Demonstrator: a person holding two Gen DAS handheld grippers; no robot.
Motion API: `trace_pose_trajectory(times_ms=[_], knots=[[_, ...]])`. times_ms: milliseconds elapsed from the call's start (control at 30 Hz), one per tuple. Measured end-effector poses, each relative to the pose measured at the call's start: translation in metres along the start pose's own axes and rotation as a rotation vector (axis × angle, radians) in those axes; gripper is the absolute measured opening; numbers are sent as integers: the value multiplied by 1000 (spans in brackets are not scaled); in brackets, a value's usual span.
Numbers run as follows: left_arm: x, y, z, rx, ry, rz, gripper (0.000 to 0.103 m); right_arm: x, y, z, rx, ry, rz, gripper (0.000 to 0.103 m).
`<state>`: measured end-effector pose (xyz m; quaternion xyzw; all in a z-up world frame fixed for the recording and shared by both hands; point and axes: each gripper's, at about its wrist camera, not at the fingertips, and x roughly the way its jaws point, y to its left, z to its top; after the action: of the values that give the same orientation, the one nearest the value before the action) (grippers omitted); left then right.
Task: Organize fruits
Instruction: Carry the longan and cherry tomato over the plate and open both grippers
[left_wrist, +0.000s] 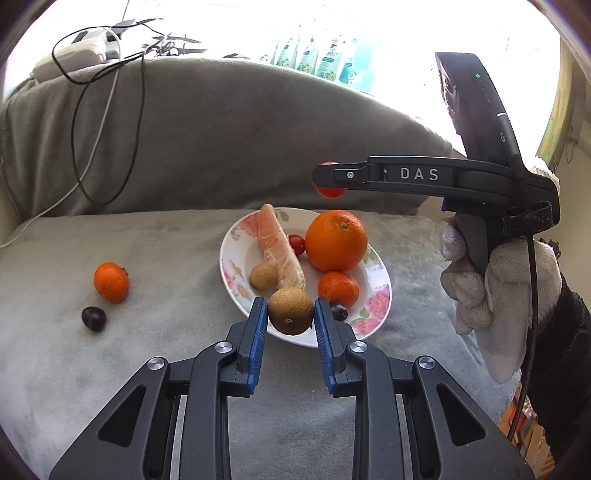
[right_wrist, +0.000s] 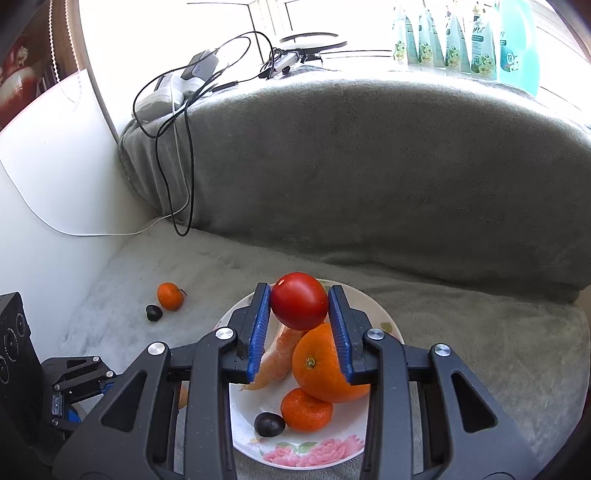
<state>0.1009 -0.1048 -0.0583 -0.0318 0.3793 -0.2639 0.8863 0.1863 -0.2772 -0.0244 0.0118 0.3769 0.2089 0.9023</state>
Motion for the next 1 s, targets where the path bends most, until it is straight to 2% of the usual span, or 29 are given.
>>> trace_pose_trajectory(times_ms=[233,733,800,833,867,933,1000], knots=[[19,-14,1,23,24,-6,24,11,-2,1,5,18,5,34],[27,-21,8,48,7,32,25,16,0,1,0,28,1,34],[29,-21,8,52,3,36,36,15,-1,1,1,26,-2,35],[29,-22,8,53,0,36,41,14,-1,1,3,20,-4,42],[28,-22,8,53,-2,34,45,13,-1,1,5,12,-8,55],[28,-21,8,50,-2,36,49,9,-3,3,10,-2,-12,62],[27,-20,8,43,-2,37,55,6,-4,4,16,-8,-11,62]])
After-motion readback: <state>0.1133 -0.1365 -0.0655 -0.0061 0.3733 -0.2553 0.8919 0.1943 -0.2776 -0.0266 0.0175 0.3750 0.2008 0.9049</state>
